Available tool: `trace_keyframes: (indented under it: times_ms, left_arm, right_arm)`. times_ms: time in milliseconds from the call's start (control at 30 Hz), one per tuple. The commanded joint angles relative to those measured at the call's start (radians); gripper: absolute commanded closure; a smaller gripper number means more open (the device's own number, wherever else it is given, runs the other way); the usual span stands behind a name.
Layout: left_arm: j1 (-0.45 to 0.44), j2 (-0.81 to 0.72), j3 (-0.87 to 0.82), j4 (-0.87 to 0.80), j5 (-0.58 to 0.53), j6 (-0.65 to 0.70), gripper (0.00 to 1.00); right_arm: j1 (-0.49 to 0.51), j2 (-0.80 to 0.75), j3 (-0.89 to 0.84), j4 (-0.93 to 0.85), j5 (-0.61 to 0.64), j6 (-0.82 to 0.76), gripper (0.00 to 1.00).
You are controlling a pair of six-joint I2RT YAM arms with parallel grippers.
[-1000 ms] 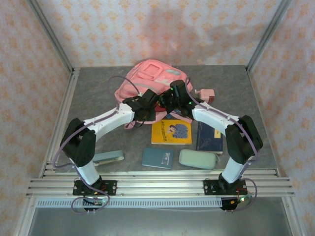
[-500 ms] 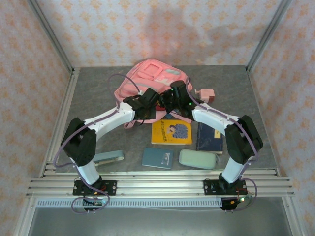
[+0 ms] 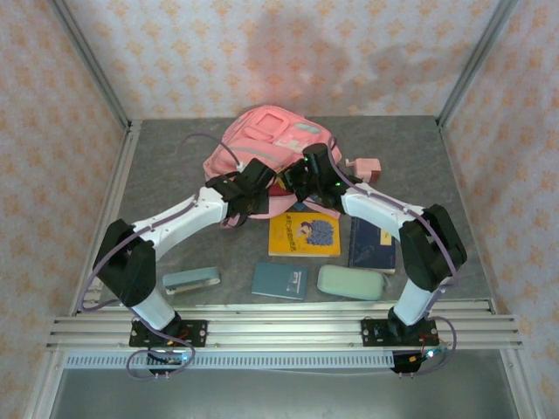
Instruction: Pack books, pencil case, and school supplies into a backpack
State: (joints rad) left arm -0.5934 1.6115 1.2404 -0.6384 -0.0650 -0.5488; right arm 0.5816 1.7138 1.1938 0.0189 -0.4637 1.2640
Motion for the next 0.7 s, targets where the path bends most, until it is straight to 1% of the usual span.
trace_keyframes:
  times_ms: [0,233,433,667]
  left_arm:
    - [0.039,-0.051,-0.040,-0.031,-0.031,0.009,1.00]
    - [0.114,-0.093,-0.094,-0.029,0.001,0.007,1.00]
    - [0.213,-0.129,-0.143,-0.018,0.063,-0.018,1.00]
    - [0.261,-0.129,-0.152,-0.041,0.089,-0.017,1.00]
  right_arm:
    - [-0.022,-0.067,-0.008,0.014,0.034,-0.055,1.00]
    - [-0.044,-0.089,-0.010,-0.011,0.023,-0.088,1.00]
    - [-0.056,-0.089,-0.007,-0.058,0.017,-0.161,1.00]
    - [-0.069,-0.088,-0.010,-0.102,-0.001,-0.253,1.00]
